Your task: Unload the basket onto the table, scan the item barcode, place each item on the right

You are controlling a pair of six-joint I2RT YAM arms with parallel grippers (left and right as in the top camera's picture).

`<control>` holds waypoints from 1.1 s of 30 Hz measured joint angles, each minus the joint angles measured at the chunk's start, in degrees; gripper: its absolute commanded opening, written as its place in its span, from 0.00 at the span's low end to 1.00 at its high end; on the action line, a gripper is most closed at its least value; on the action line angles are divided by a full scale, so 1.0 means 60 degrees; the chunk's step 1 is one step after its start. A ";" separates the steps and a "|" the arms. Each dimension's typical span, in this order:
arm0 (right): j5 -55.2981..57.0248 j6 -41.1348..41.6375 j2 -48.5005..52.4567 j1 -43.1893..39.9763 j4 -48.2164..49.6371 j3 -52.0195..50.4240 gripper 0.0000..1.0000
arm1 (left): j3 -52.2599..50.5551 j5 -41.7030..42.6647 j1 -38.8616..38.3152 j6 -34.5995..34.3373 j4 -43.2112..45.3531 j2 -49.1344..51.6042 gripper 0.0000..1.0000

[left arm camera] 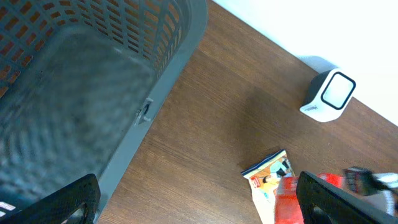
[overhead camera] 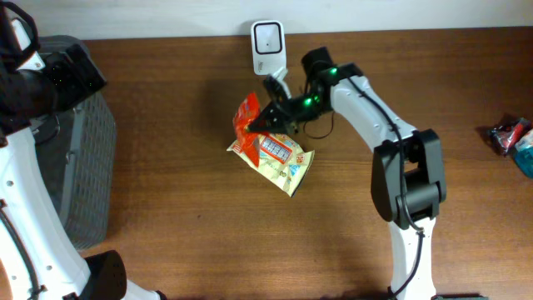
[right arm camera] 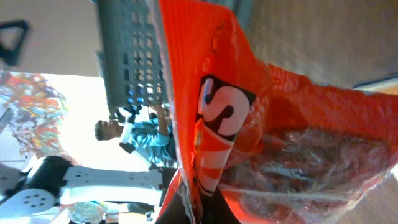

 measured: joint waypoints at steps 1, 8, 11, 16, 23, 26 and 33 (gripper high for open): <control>0.0208 0.0142 0.0000 0.0066 0.0044 -0.0087 0.04 | 0.0000 0.0004 0.0000 -0.0004 0.0004 0.0000 0.99; 0.2590 0.1351 0.0186 -0.0503 0.0113 -0.0583 0.05 | 0.0000 0.0004 0.0000 0.0000 0.0000 0.0000 0.99; 0.3144 0.1424 0.0186 -0.0911 -0.0412 -0.0546 0.05 | 0.0000 0.0000 0.0000 -0.0004 0.0000 0.0000 0.99; 0.5577 0.1279 0.0193 -0.2076 -0.2463 0.0579 0.06 | 0.0000 0.0004 0.0000 -0.0004 0.0007 0.0000 0.99; 0.9231 0.0736 0.0346 -0.3009 -0.5417 0.3679 0.04 | 0.0000 0.0000 0.0000 0.0000 0.0007 0.0000 0.99; 0.9544 0.0550 0.0346 -0.2801 -0.5890 0.4146 0.04 | 0.0000 0.0000 0.0000 -0.0004 0.0004 0.0000 0.99; 0.7329 -0.0364 0.0346 -0.0929 -0.4743 0.4146 0.04 | 0.0000 0.0000 0.0000 0.0000 0.0004 0.0000 0.99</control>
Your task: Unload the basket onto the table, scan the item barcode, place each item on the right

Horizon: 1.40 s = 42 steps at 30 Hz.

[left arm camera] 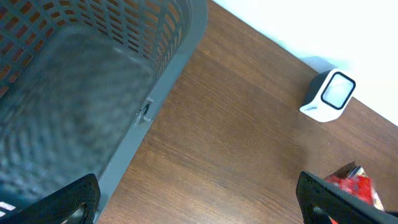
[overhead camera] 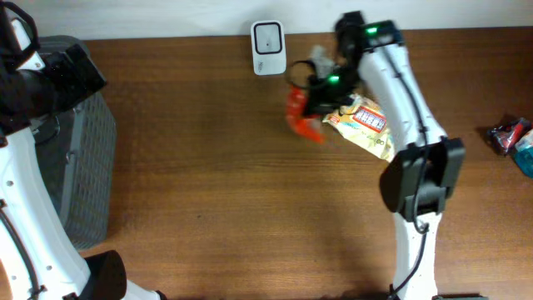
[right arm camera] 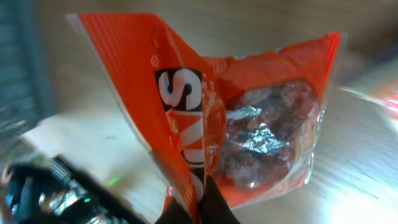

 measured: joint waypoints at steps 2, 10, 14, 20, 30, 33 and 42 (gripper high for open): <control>-0.0820 0.0204 0.0000 0.0739 0.0845 -0.0022 0.04 | 0.0000 0.0004 0.0000 -0.0004 0.0000 0.0000 0.99; -0.1774 0.4393 0.0004 0.2914 0.6084 -0.1883 0.04 | 0.0000 0.0004 0.0000 -0.0004 -0.0004 0.0000 0.99; -0.2991 0.6371 0.0076 0.3362 0.9238 -0.3155 0.04 | 0.0000 0.0000 0.0000 0.0000 0.0011 0.0000 0.99; -0.4054 0.7868 0.0109 0.3253 0.9959 -0.3461 0.04 | 0.0000 0.0000 0.0000 0.0000 -0.0004 0.0000 0.99; -0.3814 0.7566 0.0109 0.1840 0.9493 -0.6076 0.04 | 0.0000 0.0004 0.0000 -0.0004 0.0000 0.0000 0.99; -0.3727 0.6714 0.0106 0.1155 0.8484 -0.5974 0.04 | 0.0000 0.0000 0.0000 -0.0004 -0.0007 0.0000 0.99; -0.0244 0.3577 0.0073 0.1082 0.3147 -0.3155 0.56 | 0.0000 0.0000 0.0000 0.0000 0.0000 0.0000 0.99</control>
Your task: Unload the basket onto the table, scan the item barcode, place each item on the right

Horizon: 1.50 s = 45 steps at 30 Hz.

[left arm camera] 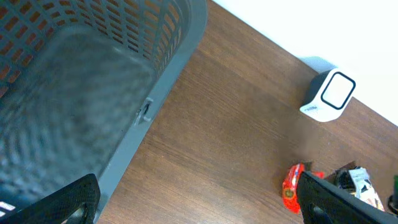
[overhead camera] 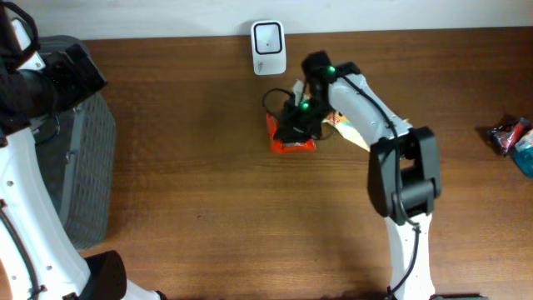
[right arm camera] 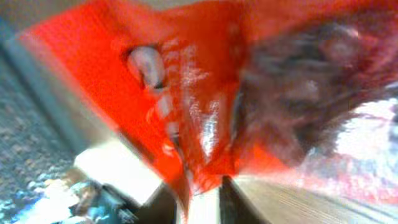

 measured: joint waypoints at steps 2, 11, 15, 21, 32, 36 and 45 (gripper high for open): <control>0.1967 -0.0441 -0.0040 0.0714 -0.1137 0.1228 0.99 | 0.0000 0.0004 0.0000 -0.0004 0.0000 0.0000 0.99; 0.4717 -0.0831 -0.0168 0.0685 -0.2124 0.2324 0.99 | 0.0000 0.0004 0.0000 -0.0004 0.0000 0.0000 0.99; 0.3180 -0.2255 -0.0178 -0.0794 -0.2120 0.2040 0.82 | 0.0000 0.0000 0.0000 -0.0004 0.0000 0.0000 0.99; 0.1286 -0.3231 -0.0182 -0.1144 -0.0091 -0.0106 0.80 | 0.0000 0.0000 0.0000 -0.0004 0.0000 0.0000 0.99; 0.0251 -0.3537 -0.0182 -0.1093 0.2798 -0.2182 0.04 | 0.0000 0.0004 0.0000 -0.0004 0.0004 0.0000 0.99; 0.0113 -0.3519 -0.0182 -0.1093 0.2852 -0.2182 0.04 | 0.0000 0.0000 0.0000 -0.0004 0.0000 0.0000 0.99; 0.3592 -0.3024 -0.0812 -0.1086 -0.0798 0.0692 0.04 | 0.0000 0.0004 0.0000 -0.0004 -0.0004 0.0000 0.99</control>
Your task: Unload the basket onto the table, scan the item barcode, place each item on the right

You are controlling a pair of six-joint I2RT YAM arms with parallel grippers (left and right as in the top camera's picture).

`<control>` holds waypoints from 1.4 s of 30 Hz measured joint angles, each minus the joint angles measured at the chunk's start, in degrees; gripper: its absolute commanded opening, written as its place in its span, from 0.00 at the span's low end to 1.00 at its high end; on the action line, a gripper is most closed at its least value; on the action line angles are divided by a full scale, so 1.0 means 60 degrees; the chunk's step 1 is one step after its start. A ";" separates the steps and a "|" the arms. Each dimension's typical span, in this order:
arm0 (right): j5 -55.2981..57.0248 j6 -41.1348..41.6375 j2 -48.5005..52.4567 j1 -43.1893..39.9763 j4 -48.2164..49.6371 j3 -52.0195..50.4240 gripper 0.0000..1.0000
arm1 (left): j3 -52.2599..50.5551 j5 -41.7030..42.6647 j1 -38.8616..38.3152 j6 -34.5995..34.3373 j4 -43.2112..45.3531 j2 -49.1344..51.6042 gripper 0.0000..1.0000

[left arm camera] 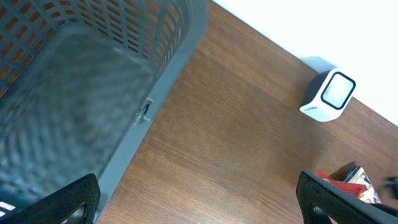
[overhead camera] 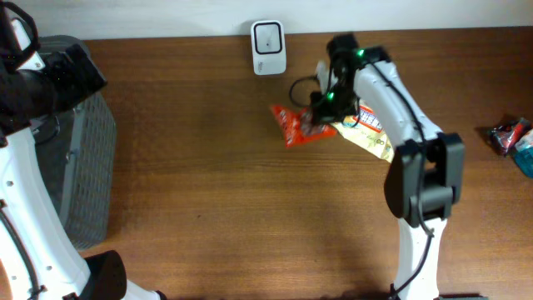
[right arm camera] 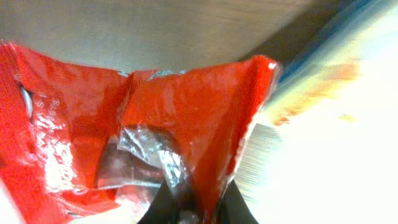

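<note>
My right gripper is shut on a red snack bag, which it holds just right of and below the white barcode scanner at the table's back edge. The right wrist view is filled by the red bag, pinched between the fingers at the bottom of the frame. From the left wrist the scanner shows at the right and a bit of the red bag at the lower right. My left gripper hangs open over the basket's corner, far to the left.
A grey mesh basket stands at the left edge of the table. A yellow-white snack bag lies under the right arm. More packets lie at the far right edge.
The right gripper has moved right and slightly back with the red bag, which now lies flatter and stretches out to the left. The left arm has not moved.
The right gripper held the red bag below the scanner, beside the yellow-white bag. Then both bags were further right, at the back. Then the red bag was lower and nearer the scanner's front. Now it is held a little right of that.
</note>
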 measured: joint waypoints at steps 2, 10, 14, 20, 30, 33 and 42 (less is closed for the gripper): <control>0.2390 0.0510 -0.0386 0.0211 -0.0838 0.0860 0.04 | 0.0000 0.0000 0.0000 0.0000 0.0000 0.0000 0.99; 0.8757 0.3472 -0.0652 0.1111 -0.2284 0.1035 0.04 | 0.0000 0.0000 0.0000 0.0000 0.0000 0.0000 0.99; 1.0116 0.4302 -0.0659 0.1100 -0.2069 0.0291 0.04 | 0.0000 0.0000 0.0000 0.0000 0.0004 0.0000 0.99; 1.1497 0.4849 -0.0597 0.1111 -0.0943 -0.1960 0.04 | 0.0000 -0.0004 0.0000 0.0004 0.0000 0.0000 0.99; 1.2659 0.5319 -0.0506 0.3683 -0.0838 -0.2313 0.08 | 0.0000 -0.0004 0.0000 0.0000 0.0000 0.0000 0.99; 1.2775 0.5384 -0.0211 0.4113 -0.0914 -0.2310 0.13 | 0.0000 -0.0004 0.0000 0.0000 0.0000 0.0000 0.99; 1.1326 0.5227 0.0601 0.6116 -0.1067 -0.2306 0.39 | 0.0000 0.0000 0.0000 0.0000 0.0000 0.0000 0.99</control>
